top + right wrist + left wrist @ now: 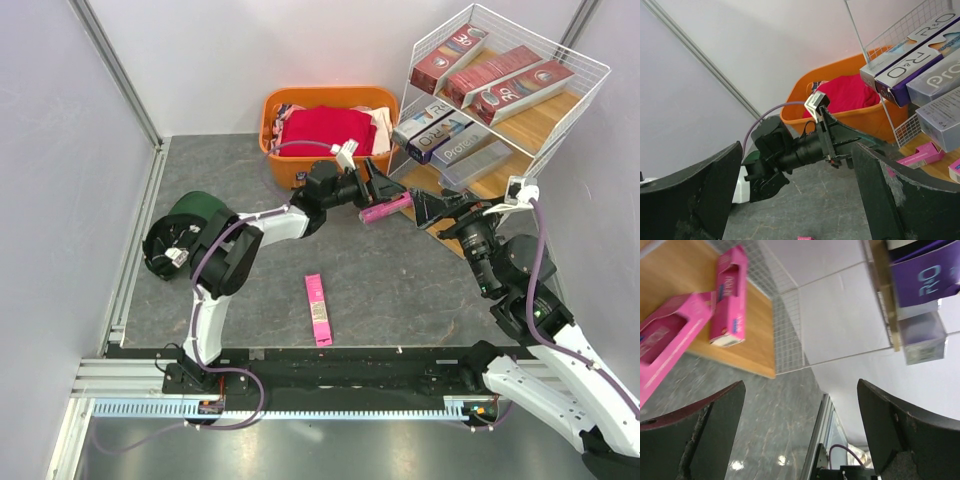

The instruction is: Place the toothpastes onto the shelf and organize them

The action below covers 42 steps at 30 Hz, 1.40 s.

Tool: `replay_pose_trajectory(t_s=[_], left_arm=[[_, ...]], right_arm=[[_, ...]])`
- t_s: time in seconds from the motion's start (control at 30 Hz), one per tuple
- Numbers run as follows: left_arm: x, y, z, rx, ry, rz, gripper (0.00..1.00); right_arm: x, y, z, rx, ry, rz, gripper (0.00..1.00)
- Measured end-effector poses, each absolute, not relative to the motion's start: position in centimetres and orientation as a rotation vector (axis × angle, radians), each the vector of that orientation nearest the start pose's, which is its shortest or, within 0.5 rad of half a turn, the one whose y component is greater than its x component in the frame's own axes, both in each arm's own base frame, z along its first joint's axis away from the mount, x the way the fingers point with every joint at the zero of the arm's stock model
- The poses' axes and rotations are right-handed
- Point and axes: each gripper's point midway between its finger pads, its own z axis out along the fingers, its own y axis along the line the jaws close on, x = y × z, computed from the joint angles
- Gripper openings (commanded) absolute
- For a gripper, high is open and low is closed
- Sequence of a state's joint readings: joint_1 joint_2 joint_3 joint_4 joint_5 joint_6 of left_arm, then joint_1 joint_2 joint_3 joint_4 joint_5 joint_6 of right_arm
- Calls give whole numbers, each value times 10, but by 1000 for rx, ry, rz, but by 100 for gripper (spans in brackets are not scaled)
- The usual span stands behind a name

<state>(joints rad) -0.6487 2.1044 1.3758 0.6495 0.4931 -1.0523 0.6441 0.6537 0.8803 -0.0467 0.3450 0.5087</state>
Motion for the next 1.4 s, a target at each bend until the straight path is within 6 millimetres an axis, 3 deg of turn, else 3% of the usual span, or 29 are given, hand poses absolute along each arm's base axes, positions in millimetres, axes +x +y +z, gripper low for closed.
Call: replay_pose_trajectory(t_s=[0.1, 0.2, 0.37, 0.43, 0.53, 0.6, 0.67, 0.83, 1.07, 1.4], left_arm=[[400, -460, 187, 103, 1936, -1663, 100], [393, -461, 159, 89, 2010, -1646, 100], [369, -432, 95, 17, 2197, -1493, 91], [362, -417, 81, -12, 2251, -1415, 88], [359, -401, 81, -34, 2270, -1326, 70], [365, -397, 89, -36, 2240, -1305, 51], [371, -394, 92, -46, 2221, -1296, 43], [387, -381, 79, -109, 2208, -1289, 43], [410, -360, 32, -264, 2244, -1282, 44], [434, -380, 35, -258, 2187, -1387, 43]], right_arm=[[252, 140, 395, 191, 1431, 718, 98], [251, 140, 395, 190, 1430, 718, 98], [250, 139, 397, 192, 1421, 721, 98], [249, 139, 397, 192, 1421, 721, 98], [250, 139, 396, 191, 1425, 720, 98], [251, 140, 396, 191, 1428, 719, 98], [252, 140, 395, 190, 1431, 717, 98], [252, 141, 394, 190, 1434, 716, 98], [252, 140, 395, 190, 1432, 716, 98], [252, 140, 395, 190, 1430, 717, 98]])
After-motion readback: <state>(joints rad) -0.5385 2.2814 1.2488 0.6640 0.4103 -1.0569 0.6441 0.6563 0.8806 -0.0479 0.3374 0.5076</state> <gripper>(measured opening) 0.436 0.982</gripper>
